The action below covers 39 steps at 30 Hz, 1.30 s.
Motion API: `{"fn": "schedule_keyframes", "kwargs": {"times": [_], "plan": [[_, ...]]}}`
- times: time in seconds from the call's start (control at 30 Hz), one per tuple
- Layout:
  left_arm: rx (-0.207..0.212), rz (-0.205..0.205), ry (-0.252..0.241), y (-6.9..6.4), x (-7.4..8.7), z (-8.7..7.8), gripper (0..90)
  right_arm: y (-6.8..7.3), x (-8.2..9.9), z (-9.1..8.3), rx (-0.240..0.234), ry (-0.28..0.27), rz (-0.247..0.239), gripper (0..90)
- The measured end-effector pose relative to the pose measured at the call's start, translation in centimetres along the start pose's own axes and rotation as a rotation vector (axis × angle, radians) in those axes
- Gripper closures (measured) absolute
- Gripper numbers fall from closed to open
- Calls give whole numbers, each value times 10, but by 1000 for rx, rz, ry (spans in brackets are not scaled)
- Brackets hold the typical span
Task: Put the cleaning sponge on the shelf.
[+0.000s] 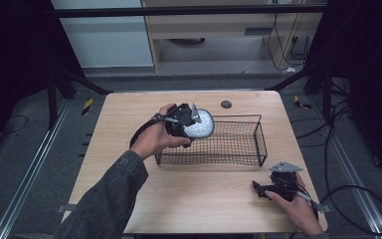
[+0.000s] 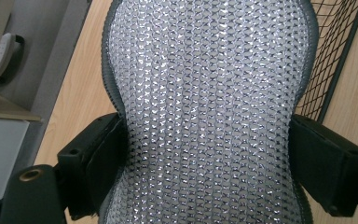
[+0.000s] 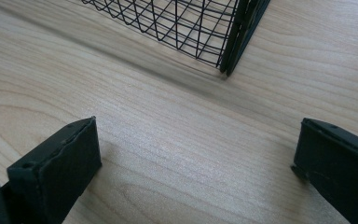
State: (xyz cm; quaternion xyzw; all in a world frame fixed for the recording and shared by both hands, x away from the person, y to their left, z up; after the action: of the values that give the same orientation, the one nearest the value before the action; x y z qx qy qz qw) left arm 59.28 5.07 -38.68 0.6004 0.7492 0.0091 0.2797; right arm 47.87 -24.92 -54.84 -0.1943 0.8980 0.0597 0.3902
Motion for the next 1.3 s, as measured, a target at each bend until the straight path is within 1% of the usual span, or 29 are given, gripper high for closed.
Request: {"fn": "schedule_keyframes", "kwargs": {"times": [0.07,0.17,0.2,0.27,0.3,0.37,0.4,0.6,0.77,0.97,1.2,1.27,1.3], "plan": [[7,2,7,0,-1,4,144,-1,1,-1,-3,3,-3,6],[11,8,16,0,-1,10,145,-1,1,-2,-3,2,5,6],[17,-1,14,0,-1,13,146,-1,1,-2,-3,1,2,6],[17,14,21,1,-1,14,146,-1,1,-2,-3,2,3,6],[21,5,18,1,0,16,146,-1,1,-2,-3,3,4,6],[20,11,21,3,2,17,147,-1,1,-2,-4,3,4,6],[24,3,26,3,3,18,148,-1,1,-2,-4,3,3,6],[21,4,26,6,6,21,152,-1,1,-2,-4,3,3,6],[24,3,30,7,10,24,156,-1,1,-2,-4,3,4,6],[41,-2,36,5,16,34,162,-2,1,-1,-2,1,-2,6],[45,-2,46,4,18,38,171,-2,1,-1,-2,1,-3,6],[46,0,47,3,19,39,173,-2,2,-1,-1,1,-3,6],[45,7,52,3,20,39,174,-2,2,-1,-2,1,-3,6]]}}
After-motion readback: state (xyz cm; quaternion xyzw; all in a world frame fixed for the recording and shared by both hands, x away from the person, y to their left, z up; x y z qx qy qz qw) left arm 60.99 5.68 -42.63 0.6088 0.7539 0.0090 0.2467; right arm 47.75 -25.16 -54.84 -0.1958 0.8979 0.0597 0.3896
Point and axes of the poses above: each handheld gripper's, and its own axes: z roughly forward along the jaws, x roughly out of its underside, y roughly to its left, the point moved 5 cm from there along z, roughly forward along the jaws, and after that the axes turned 3 degrees about x, right-handed, at the moved point
